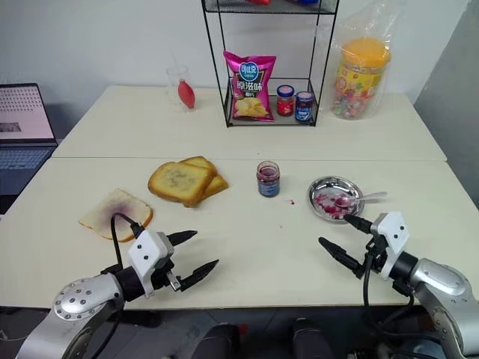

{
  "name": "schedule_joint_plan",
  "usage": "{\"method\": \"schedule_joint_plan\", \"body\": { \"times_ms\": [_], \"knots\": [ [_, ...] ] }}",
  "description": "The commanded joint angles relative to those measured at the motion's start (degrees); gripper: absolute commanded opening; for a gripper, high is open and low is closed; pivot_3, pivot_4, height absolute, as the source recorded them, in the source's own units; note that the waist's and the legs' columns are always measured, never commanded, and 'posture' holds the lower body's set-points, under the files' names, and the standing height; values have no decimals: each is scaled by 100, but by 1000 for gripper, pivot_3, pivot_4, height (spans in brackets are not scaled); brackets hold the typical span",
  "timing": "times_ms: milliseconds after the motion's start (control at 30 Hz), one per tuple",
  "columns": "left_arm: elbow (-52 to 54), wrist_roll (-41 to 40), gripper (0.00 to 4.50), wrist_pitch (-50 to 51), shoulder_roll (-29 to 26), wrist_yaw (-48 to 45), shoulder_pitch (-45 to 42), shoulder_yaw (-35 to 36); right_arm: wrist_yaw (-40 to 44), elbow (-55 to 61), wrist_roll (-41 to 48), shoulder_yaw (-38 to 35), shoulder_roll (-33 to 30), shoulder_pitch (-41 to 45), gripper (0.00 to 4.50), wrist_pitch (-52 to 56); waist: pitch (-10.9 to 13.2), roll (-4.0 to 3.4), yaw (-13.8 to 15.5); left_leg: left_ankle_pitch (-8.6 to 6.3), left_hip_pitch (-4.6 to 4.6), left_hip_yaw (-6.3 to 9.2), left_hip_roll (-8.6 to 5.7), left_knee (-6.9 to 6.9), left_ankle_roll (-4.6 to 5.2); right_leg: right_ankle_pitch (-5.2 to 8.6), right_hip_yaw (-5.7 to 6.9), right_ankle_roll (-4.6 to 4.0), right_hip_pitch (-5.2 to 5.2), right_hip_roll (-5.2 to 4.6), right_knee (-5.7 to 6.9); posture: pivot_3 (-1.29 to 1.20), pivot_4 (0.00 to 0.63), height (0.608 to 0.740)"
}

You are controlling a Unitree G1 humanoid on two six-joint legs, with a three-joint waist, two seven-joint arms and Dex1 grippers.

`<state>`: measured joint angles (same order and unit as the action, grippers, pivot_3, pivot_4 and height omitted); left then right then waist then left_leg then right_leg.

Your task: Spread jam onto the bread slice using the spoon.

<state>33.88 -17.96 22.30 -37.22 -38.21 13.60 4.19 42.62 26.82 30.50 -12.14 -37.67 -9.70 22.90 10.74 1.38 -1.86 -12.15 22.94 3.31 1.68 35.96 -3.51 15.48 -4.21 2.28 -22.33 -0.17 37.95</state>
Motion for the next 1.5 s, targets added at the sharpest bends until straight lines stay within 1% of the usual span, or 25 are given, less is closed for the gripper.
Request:
{"method": "schedule_joint_plan", "body": {
  "times_ms": [33,267,367,533,800,900,1033,1100,1167,1233,1267,1333,1433,1500],
  "knots": [
    [204,-129,4500,-25,44,-14,-57,70,1,156,69,-119,28,52,4487,-73,0,0,0,0,0,0,0,0,0,0,0,0,0,0,0,0,150,740],
    [182,-62,4500,8,24,12,-88,76,36,137,46,-109,15,27,4487,-99,0,0,0,-1,1,-2,0,-1,-2,0,0,0,-1,-1,-2,0,150,740],
    [175,12,4500,-164,-15,-87,-57,12,64,129,-2,-62,14,20,4487,-143,0,0,0,-2,1,-2,0,-2,-2,0,0,0,-1,-1,-2,0,150,740],
    [166,-60,4500,-225,3,-209,-4,36,100,109,-49,-24,10,32,4487,-180,0,0,0,-2,1,-3,0,-1,-3,0,-1,0,-1,-2,-3,0,150,740],
    [9,-401,4500,-464,123,-441,-113,315,93,106,-50,23,8,133,4487,-147,0,0,1,-3,1,-3,1,-2,-4,1,-1,-1,-2,-2,-5,0,150,740],
    [-163,-102,4500,-892,373,-69,-177,458,81,122,-69,106,2,285,4487,-124,1,0,0,-3,2,-6,1,-2,-4,1,-2,-1,-3,-2,-5,0,150,740],
    [-161,110,4500,-1412,762,326,-34,716,124,234,-6,226,-25,466,4487,-59,1,1,0,-3,1,-8,2,-1,-4,1,-1,0,-2,-3,-6,0,150,740],
    [-195,208,4500,-1558,844,436,0,775,133,248,16,243,-34,502,4487,-38,1,1,6,-3,2,-9,0,-2,-5,0,-2,0,-2,-3,-7,0,150,740],
    [-258,214,4500,-1539,1058,822,-27,1014,158,304,62,321,-90,678,4487,67,1,1,8,-3,3,-7,0,-3,-5,1,-1,0,-2,-2,-7,0,150,740],
    [-395,28,4500,-1264,1402,1421,-180,1394,132,337,143,439,-117,988,4487,266,1,1,0,-4,2,-8,0,-2,-5,0,-1,0,-2,-3,-6,0,150,740],
    [-577,-109,4500,-1011,1619,1907,-342,1739,118,341,195,550,-131,1236,4487,448,1,1,-2,-3,1,-9,1,-1,-5,0,-2,1,-2,-2,-6,0,150,740],
    [-835,-346,4500,-614,1910,2588,-582,2267,106,364,375,689,-161,1605,4487,842,2,2,-6,-3,-3,-9,2,3,-4,-4,0,7,0,-2,-2,0,150,740],
    [-1202,-800,4500,-60,2093,3211,-889,2921,169,303,512,950,-224,2196,4487,1328,2,5,-1,-3,-4,-3,4,6,-4,-7,5,13,1,3,3,0,150,740],
    [-1326,-926,4500,150,2092,3418,-997,3118,209,243,542,1098,-335,2509,4487,1652,3,6,1,-3,0,1,2,4,-4,-7,7,14,1,4,-1,0,150,740]
  ]
}}
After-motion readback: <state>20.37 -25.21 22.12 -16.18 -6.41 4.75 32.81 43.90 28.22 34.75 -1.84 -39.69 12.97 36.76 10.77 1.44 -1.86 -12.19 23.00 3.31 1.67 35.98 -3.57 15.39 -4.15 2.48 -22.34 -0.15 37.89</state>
